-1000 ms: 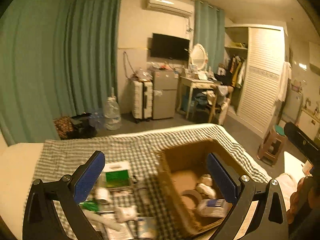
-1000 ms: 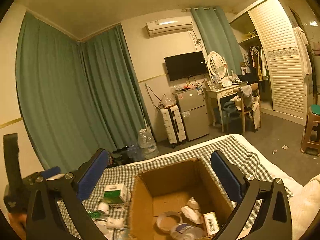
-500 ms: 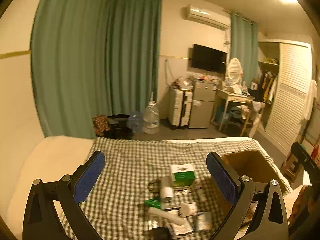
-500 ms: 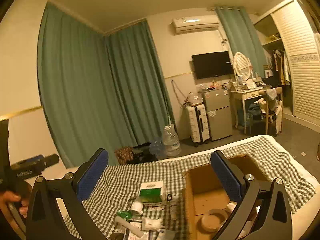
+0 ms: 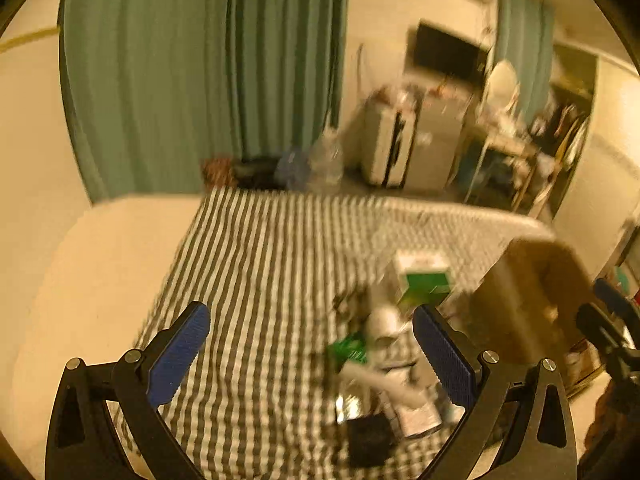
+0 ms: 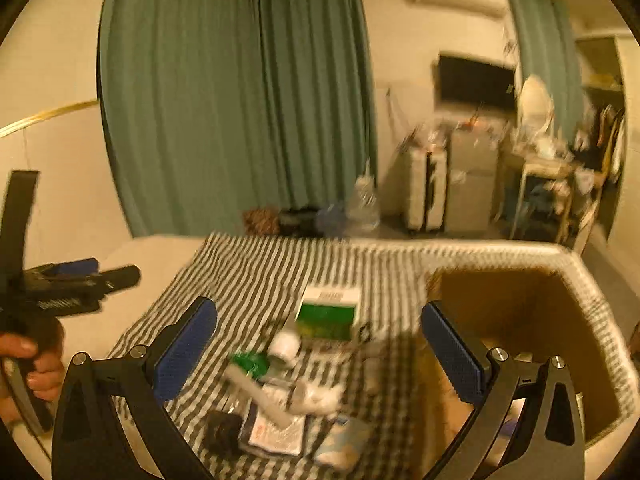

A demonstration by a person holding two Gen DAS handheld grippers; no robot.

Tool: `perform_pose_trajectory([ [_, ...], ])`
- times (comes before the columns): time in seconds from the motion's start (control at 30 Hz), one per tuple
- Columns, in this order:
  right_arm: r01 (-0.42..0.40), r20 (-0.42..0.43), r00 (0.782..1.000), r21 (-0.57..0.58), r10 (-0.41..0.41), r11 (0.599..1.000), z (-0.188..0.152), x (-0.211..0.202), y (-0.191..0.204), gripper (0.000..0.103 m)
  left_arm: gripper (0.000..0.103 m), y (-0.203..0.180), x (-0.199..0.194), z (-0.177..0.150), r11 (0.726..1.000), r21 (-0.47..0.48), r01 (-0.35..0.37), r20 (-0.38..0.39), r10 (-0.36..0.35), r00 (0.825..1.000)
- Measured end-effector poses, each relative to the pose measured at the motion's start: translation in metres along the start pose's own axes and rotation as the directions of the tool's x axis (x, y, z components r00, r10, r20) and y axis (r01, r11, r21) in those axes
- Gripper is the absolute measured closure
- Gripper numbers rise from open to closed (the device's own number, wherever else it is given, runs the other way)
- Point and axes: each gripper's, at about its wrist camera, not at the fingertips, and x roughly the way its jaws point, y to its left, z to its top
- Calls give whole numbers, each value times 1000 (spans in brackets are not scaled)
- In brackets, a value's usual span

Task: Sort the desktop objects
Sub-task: 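Move both tools back over the remaining items on the bedspread, then grasp the white tube with the left tool while the right tool grasps the white figurine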

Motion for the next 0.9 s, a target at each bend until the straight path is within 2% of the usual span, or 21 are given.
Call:
perform_pose_trajectory([
  [0.1, 6, -81, 997, -24, -8, 1000, -16, 25, 2, 0, 0, 11, 41, -13, 995, -94, 42, -132, -54, 990],
  [0.17, 8, -138, 990, -43, -14, 999, -26, 42, 4, 0, 2, 14, 65, -21, 984, -163, 66, -203, -99, 974],
  [0.3, -9, -220, 976, -34, 2, 999, -40, 71, 4, 0, 9, -2, 100, -34, 986, -151, 65, -296, -108, 949],
  [0.47, -1, -301, 953, -61, -18, 998, -56, 110, 6, 0, 14, -14, 136, -49, 978, -179, 108, -398, -172, 901],
  [0.57, -1, -352, 936, -66, -23, 998, -67, 131, 5, 1, 20, -17, 151, -54, 974, -198, 114, -443, -193, 875],
  [0.63, -6, -384, 923, -61, -18, 998, -74, 141, 3, 1, 26, -21, 161, -60, 969, -216, 121, -474, -213, 854],
  [0.8, -12, -447, 895, -56, -14, 998, -88, 161, 2, 1, 30, -28, 187, -73, 950, -278, 142, -537, -276, 797],
  [0.83, -10, -451, 892, -58, -17, 998, -89, 164, 2, 1, 33, -28, 192, -75, 944, -295, 146, -544, -292, 787],
  [0.9, -4, -465, 885, -62, -26, 998, -92, 172, 0, 1, 59, -29, 197, -77, 932, -324, 163, -547, -325, 772],
])
